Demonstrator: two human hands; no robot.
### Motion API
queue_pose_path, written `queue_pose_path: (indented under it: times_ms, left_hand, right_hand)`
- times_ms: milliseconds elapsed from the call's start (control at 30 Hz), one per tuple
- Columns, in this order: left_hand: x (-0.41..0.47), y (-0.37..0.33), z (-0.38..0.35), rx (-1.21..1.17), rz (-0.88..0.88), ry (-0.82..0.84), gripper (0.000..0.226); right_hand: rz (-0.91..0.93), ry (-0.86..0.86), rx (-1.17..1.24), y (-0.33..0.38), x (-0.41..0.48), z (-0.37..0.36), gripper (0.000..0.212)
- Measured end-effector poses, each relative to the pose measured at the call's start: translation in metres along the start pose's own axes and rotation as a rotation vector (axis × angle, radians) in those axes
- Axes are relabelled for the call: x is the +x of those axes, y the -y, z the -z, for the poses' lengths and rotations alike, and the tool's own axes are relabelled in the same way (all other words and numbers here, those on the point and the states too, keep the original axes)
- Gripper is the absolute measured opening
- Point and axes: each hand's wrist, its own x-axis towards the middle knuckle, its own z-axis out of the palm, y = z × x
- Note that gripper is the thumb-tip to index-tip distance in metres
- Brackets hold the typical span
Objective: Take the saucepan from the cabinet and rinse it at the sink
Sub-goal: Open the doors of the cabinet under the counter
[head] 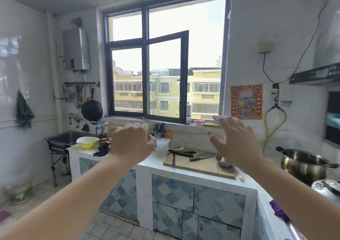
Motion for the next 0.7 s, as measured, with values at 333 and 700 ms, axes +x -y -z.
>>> queue_pose_path:
  times_ms: [333, 700]
  left_hand:
    - [0.093, -0.049, -0.115, 0.03, 0.021, 0.011, 0.027]
    - [0.183, -0.046, -0.24, -0.029, 0.04, 0.055, 0.031]
  right_hand:
    - [0.076, -0.001, 0.01, -0.085, 0.105, -0.079, 0.059]
    - [0.072, 0.049, 0.027, -0.135, 0.212, -0.196, 0.062]
